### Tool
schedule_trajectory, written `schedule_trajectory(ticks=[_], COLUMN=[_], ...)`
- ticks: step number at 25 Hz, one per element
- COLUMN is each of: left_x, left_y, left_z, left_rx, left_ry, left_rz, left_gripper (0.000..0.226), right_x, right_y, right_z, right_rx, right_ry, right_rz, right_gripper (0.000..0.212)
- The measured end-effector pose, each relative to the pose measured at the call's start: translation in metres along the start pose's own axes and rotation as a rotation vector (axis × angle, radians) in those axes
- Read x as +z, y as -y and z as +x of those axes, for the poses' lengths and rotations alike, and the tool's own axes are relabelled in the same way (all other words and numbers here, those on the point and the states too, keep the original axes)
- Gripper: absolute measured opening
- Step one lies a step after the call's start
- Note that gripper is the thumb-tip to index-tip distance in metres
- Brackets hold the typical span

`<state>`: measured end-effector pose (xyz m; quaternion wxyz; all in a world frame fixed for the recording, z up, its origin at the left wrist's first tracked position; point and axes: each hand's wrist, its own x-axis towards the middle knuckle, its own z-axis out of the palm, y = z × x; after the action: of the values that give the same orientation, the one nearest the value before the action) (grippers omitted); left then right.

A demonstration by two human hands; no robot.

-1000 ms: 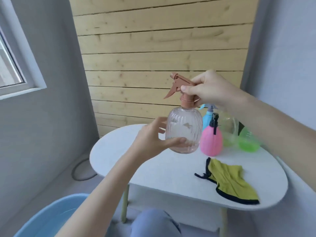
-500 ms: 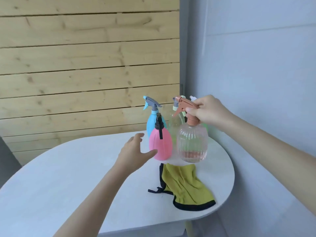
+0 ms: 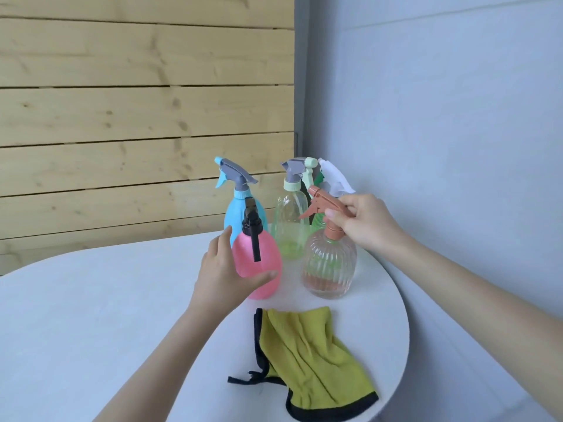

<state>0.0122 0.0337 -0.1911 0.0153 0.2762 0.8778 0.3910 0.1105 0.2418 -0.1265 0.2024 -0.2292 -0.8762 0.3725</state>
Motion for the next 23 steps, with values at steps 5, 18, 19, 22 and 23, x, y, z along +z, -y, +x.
schedule_trajectory(ticks=[5, 18, 19, 22, 23], left_x=[0.011, 0.012, 0.011, 0.011, 0.010], left_y=[0.007, 0.001, 0.000, 0.000, 0.000], left_z=[0.008, 0.008, 0.007, 0.007, 0.008], left_rx=[0.015, -0.058, -0.065, -0.087, -0.095], left_ry=[-0.003, 0.025, 0.026, 0.036, 0.044], left_rz=[-0.052, -0.044, -0.039, -0.031, -0.027], left_gripper=[0.104, 0.090, 0.090, 0.091, 0.091], right_x=[0.008, -0.007, -0.016, -0.045, -0.052], right_y=[-0.006, 0.003, 0.009, 0.027, 0.032], right_z=[0.002, 0.010, 0.013, 0.030, 0.037], right_rx=[-0.049, -0.027, -0.023, -0.052, -0.066], right_ry=[-0.001, 0.174, 0.168, 0.009, -0.052], right_rz=[0.038, 0.081, 0.085, 0.115, 0.112], right_gripper=[0.017, 0.015, 0.016, 0.003, 0.005])
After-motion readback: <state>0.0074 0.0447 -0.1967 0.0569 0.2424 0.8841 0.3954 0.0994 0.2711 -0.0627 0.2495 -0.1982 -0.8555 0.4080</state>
